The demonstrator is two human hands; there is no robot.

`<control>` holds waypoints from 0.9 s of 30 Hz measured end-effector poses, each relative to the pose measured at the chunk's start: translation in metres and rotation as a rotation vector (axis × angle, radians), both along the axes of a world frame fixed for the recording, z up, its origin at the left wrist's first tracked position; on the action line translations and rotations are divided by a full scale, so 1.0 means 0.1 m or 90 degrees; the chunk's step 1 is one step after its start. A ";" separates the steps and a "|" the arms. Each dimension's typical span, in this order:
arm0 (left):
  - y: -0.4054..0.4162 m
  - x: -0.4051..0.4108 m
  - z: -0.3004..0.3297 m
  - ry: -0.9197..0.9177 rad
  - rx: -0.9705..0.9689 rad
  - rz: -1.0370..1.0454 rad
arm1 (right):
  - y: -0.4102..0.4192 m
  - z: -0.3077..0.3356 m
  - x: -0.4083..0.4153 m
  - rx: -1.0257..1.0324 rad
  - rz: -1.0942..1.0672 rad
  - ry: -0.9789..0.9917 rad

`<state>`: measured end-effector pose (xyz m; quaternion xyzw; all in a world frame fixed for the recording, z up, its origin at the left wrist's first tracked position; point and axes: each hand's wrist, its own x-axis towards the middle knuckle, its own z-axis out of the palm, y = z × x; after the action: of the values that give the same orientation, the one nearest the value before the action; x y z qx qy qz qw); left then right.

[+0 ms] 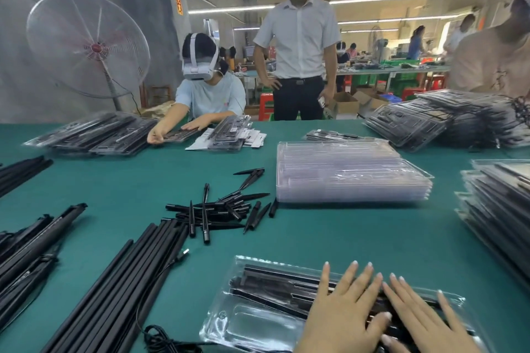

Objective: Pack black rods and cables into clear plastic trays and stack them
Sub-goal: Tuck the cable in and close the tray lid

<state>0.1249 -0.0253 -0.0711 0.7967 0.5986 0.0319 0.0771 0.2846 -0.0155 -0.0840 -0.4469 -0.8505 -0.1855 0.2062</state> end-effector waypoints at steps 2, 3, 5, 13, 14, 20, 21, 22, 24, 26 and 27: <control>0.02 -0.03 -0.02 -0.055 0.039 -0.036 | -0.03 0.09 0.03 -0.056 0.044 0.017; 0.06 -0.03 -0.08 -0.065 0.080 -0.052 | -0.05 0.14 0.06 -0.079 0.072 0.019; 0.10 -0.04 -0.12 -0.104 0.029 -0.067 | -0.12 0.23 0.18 -0.119 0.121 0.016; 0.12 -0.05 -0.17 -0.061 0.044 -0.069 | -0.37 0.23 0.90 -0.260 0.029 0.057; 0.12 -0.05 -0.17 -0.058 0.040 -0.066 | -0.40 0.21 0.93 -0.290 0.035 0.071; 0.11 -0.04 -0.17 -0.065 0.036 -0.068 | -0.43 0.11 1.01 -0.379 0.059 0.128; 0.10 -0.04 -0.17 -0.067 0.036 -0.070 | -0.42 0.10 1.03 -0.380 0.053 0.096; 0.10 -0.04 -0.18 -0.069 0.035 -0.070 | -0.41 0.09 1.03 -0.376 0.048 0.071; 0.09 -0.04 -0.17 -0.071 0.033 -0.070 | -0.42 0.08 1.05 -0.373 0.042 0.043; 0.07 -0.05 -0.16 -0.075 0.034 -0.078 | -0.43 0.08 1.05 -0.380 0.055 0.065; 0.06 -0.05 -0.15 -0.084 0.035 -0.090 | -0.43 0.10 1.05 -0.388 0.063 0.091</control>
<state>0.1195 -0.0190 -0.0858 0.8351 0.5332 0.0947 0.0966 0.3897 -0.0584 -0.0742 -0.4581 -0.8710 0.1200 0.1305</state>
